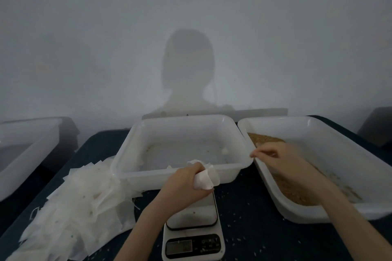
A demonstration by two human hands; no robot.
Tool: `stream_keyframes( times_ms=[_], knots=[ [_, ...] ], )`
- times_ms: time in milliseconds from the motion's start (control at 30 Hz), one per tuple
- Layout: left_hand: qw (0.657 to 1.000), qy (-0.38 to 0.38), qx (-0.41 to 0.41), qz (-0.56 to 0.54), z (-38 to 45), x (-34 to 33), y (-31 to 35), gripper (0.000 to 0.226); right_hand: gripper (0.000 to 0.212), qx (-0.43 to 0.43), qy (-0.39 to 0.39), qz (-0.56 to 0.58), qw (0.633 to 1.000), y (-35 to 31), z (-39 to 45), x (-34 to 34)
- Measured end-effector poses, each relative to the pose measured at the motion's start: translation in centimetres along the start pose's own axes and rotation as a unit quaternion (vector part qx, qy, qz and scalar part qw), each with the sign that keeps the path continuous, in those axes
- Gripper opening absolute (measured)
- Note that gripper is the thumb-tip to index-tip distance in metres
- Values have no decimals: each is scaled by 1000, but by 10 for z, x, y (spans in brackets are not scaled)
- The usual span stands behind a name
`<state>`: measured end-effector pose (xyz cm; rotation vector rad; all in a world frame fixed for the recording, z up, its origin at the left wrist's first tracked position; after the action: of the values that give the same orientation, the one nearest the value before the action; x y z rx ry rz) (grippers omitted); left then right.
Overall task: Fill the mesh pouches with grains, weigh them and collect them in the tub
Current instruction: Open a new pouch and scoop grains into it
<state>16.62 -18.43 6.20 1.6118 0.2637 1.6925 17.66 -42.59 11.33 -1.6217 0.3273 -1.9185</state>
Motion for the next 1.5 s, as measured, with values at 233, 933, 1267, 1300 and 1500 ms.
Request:
stream_keyframes(
  times_ms=[233,933,1267,1300,1500],
  knots=[
    [1000,-9,-4,21,10,-21,10,22,47,-206,-126,-198,950,137,-16,5],
    [998,9,-39,-44,11,-40,23,30,6,-273,90,-443,849,124,-27,42],
    [995,10,-65,-71,9,-46,29,11,15,-232,26,-414,880,134,-23,29],
    [995,10,-66,-72,9,-47,29,12,15,-229,17,-398,888,136,-24,28],
    [995,5,-65,-80,11,-51,30,12,16,-231,-1,-302,925,138,-26,25]
  ],
)
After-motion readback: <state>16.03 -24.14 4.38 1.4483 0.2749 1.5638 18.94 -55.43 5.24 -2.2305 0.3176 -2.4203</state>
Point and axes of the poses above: each hand's wrist, its own z-axis towards the middle knuckle, its own x-axis out of the back of the hand, y = z × x, the point moved 6 cm from there along z, towards the middle knuckle, and after that the axes turned 5 degrees about -z, right-handed, at the moved point
